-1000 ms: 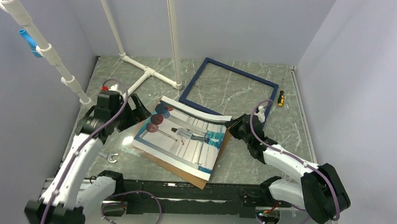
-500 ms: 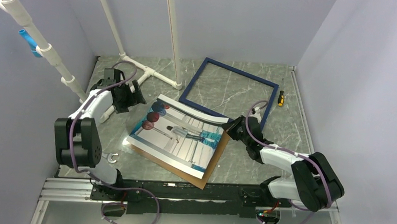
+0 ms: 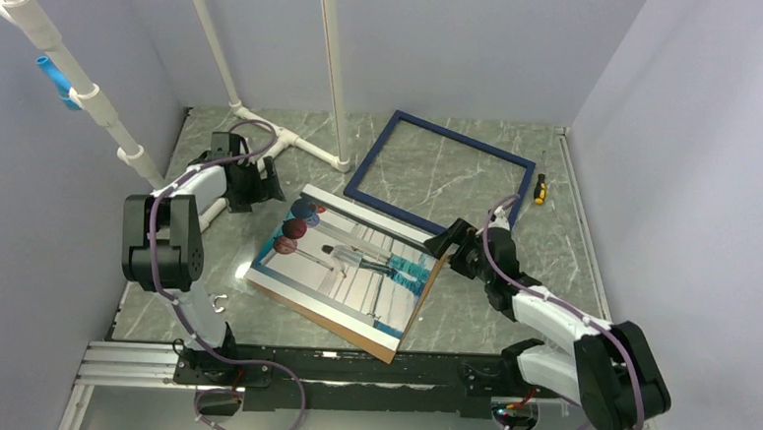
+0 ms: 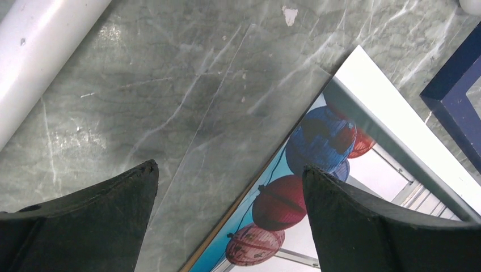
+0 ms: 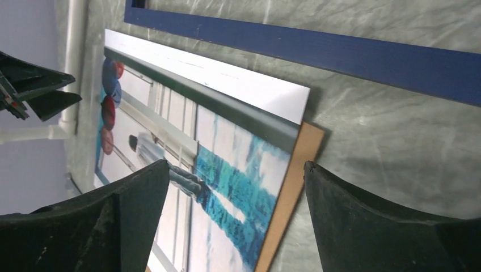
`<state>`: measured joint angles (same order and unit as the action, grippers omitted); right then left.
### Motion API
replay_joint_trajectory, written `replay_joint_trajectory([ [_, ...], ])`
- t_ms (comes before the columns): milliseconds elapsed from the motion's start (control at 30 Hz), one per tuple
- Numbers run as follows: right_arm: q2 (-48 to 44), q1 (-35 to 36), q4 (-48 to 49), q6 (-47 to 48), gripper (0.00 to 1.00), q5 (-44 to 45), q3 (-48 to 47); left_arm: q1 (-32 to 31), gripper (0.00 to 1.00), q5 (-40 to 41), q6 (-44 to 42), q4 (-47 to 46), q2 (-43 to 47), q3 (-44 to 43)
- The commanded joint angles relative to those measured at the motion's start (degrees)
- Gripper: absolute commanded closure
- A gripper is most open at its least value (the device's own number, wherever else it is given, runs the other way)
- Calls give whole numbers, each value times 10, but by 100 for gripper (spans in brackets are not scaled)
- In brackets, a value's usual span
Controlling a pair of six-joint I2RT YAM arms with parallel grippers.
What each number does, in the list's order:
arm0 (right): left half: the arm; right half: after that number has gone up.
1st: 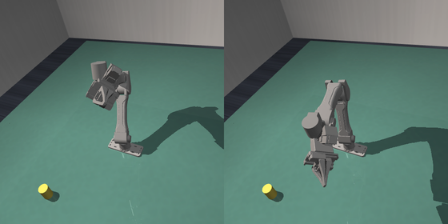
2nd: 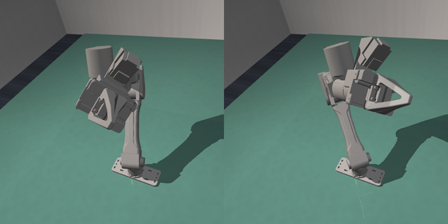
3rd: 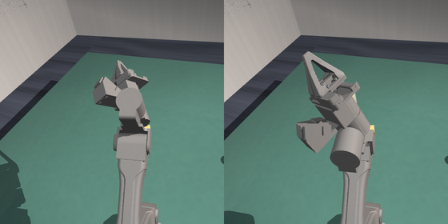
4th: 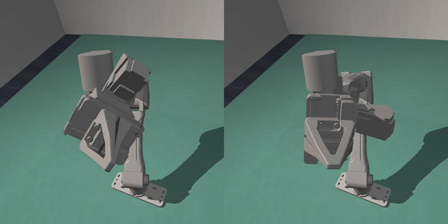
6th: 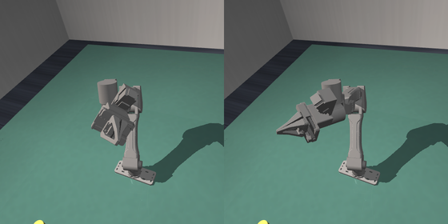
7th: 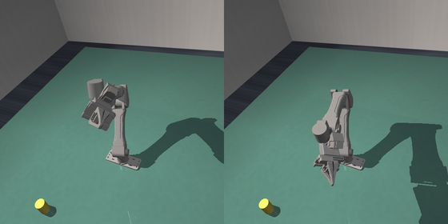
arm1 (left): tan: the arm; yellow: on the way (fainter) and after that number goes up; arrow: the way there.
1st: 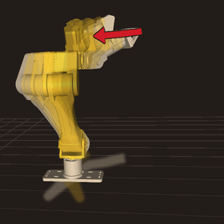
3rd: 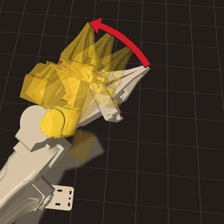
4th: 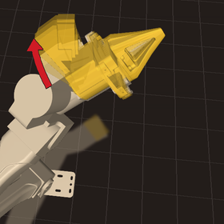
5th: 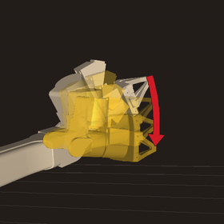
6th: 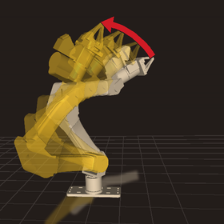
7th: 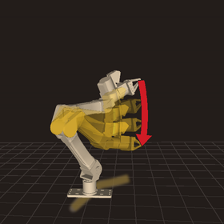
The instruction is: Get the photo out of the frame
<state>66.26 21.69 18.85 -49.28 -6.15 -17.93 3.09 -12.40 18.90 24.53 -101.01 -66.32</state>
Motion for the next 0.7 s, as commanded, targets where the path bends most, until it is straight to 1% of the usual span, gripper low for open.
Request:
replay_joint_trajectory([
  [0,-56,-16,-102,74,7,25,-7,2,1,-19,-11,-44,-19,1],
  [100,-64,-21,-157,94,3,49,-18,2,1,-27,-6,-30,-45,-9],
  [167,-55,-20,-182,102,2,57,-22,2,0,-32,-7,-28,-57,-13],
  [300,-13,-17,-178,105,1,57,-22,1,1,-37,-11,-21,-70,-25],
  [500,25,9,-161,70,3,60,-26,-1,1,-43,-10,3,-60,-26],
  [667,24,13,-159,64,3,60,-30,-1,1,-99,3,5,-75,-25],
])
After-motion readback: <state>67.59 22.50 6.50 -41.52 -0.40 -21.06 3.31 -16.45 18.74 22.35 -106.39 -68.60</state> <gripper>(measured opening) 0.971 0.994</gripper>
